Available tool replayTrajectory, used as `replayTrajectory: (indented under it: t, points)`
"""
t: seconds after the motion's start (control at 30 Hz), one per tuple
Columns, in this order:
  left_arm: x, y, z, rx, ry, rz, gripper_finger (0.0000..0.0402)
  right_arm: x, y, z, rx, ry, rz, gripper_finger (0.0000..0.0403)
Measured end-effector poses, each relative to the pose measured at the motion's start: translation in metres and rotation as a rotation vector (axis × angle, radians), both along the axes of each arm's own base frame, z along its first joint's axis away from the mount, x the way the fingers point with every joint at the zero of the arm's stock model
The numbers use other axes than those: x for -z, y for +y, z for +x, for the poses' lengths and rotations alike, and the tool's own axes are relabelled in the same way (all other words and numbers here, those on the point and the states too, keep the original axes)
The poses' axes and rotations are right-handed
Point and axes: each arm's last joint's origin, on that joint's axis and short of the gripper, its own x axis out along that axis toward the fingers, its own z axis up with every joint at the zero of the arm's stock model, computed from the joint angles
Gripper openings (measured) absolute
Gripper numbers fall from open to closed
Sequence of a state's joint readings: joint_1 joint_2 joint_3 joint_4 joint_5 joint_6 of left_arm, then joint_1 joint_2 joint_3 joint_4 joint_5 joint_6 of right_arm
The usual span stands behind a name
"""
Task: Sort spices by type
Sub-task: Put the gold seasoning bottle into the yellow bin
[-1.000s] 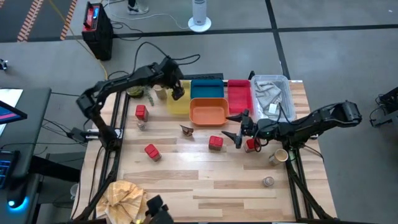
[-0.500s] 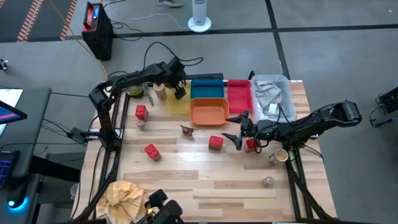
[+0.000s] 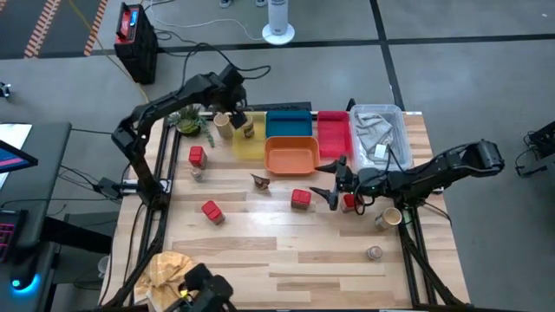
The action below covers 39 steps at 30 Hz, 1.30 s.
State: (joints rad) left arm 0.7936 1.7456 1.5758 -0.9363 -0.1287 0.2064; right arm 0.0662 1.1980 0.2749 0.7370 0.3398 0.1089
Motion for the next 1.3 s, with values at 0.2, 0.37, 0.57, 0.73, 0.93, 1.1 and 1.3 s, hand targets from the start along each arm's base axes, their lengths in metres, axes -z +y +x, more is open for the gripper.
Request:
replayTrajectory:
  t: [0.2, 0.37, 0.57, 0.73, 0.93, 1.1, 1.3]
  points:
    - [0.007, 0.002, -0.021, 0.011, 0.006, -0.050, 0.0381, 0.001, 0.000, 0.000, 0.001, 0.009, 0.003, 0.0379]
    - [0.016, 0.005, -0.027, 0.008, 0.015, -0.061, 0.0382, 0.001, 0.000, 0.000, 0.002, 0.007, 0.006, 0.0379]
    - [0.034, 0.006, -0.031, 0.000, 0.019, -0.078, 0.0382, 0.001, 0.000, 0.000, 0.004, 0.001, 0.014, 0.0379]
    - [0.038, 0.009, -0.038, -0.025, 0.025, -0.085, 0.0382, 0.001, 0.000, 0.000, 0.004, 0.001, 0.014, 0.0379]
    - [0.053, 0.009, -0.045, -0.040, 0.044, -0.117, 0.0367, 0.001, 0.000, 0.000, 0.004, 0.001, 0.014, 0.0379]
    - [0.056, 0.005, -0.041, -0.016, 0.043, -0.126, 0.0325, 0.000, 0.000, 0.000, 0.004, -0.005, 0.014, 0.0379]
    - [0.055, 0.004, -0.038, -0.008, 0.026, -0.122, 0.0259, 0.000, 0.000, 0.000, 0.004, -0.006, 0.014, 0.0379]
